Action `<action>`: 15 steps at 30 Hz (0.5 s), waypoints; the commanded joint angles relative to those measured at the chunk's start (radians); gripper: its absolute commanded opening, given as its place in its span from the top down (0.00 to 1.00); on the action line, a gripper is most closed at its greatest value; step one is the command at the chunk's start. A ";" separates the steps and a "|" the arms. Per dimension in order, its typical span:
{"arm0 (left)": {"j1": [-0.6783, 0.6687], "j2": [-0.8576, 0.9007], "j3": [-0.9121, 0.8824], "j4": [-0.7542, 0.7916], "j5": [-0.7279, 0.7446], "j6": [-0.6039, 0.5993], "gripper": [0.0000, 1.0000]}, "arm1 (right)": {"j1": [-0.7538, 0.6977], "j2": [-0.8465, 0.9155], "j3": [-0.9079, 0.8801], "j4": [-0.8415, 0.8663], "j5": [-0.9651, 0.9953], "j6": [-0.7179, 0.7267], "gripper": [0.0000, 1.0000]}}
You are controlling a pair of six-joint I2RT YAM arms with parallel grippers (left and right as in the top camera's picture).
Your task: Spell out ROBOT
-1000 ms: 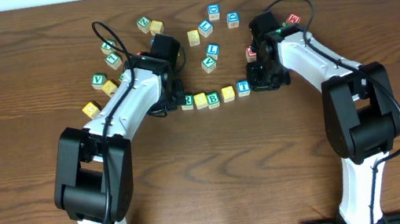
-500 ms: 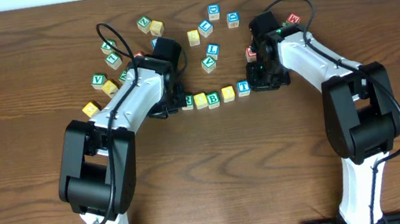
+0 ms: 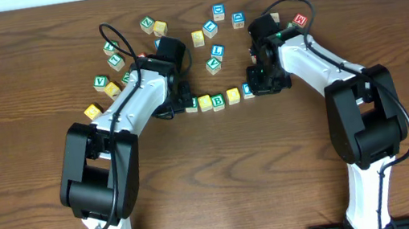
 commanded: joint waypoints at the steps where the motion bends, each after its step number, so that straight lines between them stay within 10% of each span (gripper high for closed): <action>1: 0.000 0.008 -0.006 -0.002 0.011 -0.009 0.92 | 0.009 -0.002 -0.018 -0.001 -0.005 0.010 0.86; 15: -0.039 0.008 -0.006 0.015 0.035 -0.008 0.92 | 0.010 -0.002 -0.018 -0.002 -0.005 0.006 0.86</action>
